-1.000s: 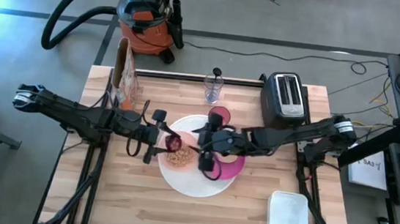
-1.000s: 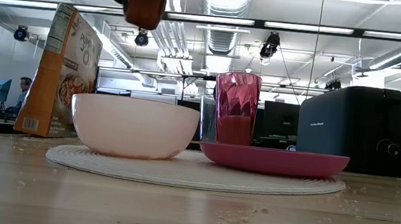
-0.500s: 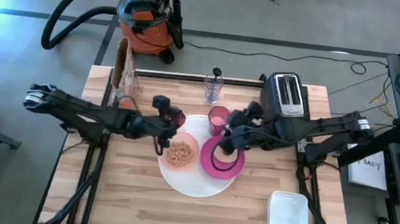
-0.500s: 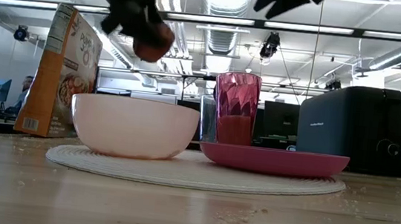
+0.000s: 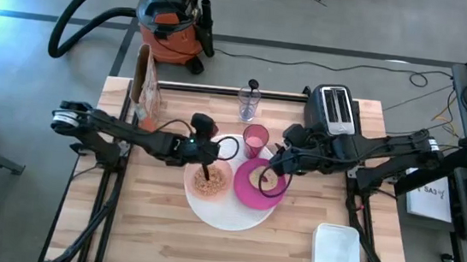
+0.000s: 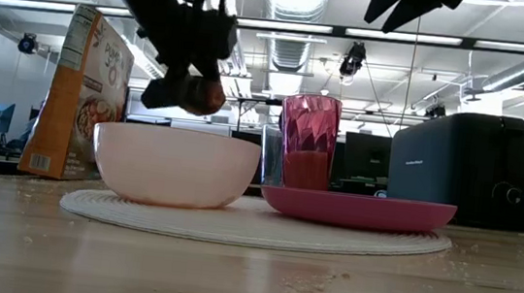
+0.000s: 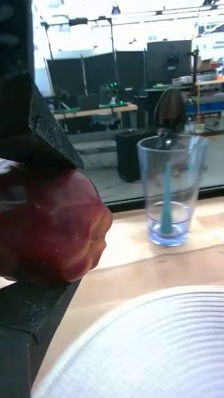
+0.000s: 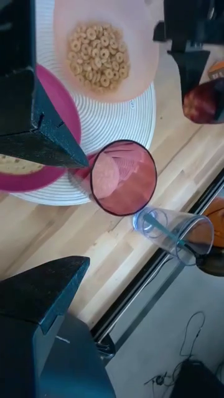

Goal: Arrange a breakfast setting
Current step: Put the red apple on the white table mat at the top right of the orange bowl

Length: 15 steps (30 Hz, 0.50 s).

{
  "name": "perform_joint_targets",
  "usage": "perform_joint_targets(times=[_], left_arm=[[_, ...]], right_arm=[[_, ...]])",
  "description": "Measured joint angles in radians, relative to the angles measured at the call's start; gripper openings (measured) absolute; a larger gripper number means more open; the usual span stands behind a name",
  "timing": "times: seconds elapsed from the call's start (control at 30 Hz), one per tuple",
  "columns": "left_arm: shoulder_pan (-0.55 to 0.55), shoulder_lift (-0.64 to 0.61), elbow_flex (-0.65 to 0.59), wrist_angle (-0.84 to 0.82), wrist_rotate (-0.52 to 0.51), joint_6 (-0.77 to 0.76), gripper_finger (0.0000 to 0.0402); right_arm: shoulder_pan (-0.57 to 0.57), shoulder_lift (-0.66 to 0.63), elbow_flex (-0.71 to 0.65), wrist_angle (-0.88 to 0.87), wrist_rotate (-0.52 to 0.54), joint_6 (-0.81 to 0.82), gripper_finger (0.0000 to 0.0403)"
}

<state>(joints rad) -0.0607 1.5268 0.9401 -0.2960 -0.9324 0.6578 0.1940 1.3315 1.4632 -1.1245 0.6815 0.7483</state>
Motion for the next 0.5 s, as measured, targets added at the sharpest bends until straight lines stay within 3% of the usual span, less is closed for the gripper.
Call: perform_joint_targets(times=[0.2,0.5], left_arm=[[0.036,0.048,0.0,0.0,-0.025,0.053,0.0228],[0.066,0.11,0.0,0.0,-0.053,0.305,0.0227]], right_arm=[[0.0,0.012,0.0,0.007,-0.001,0.0,0.0233],[0.0,0.013,0.0,0.008,-0.004,0.0,0.0233]])
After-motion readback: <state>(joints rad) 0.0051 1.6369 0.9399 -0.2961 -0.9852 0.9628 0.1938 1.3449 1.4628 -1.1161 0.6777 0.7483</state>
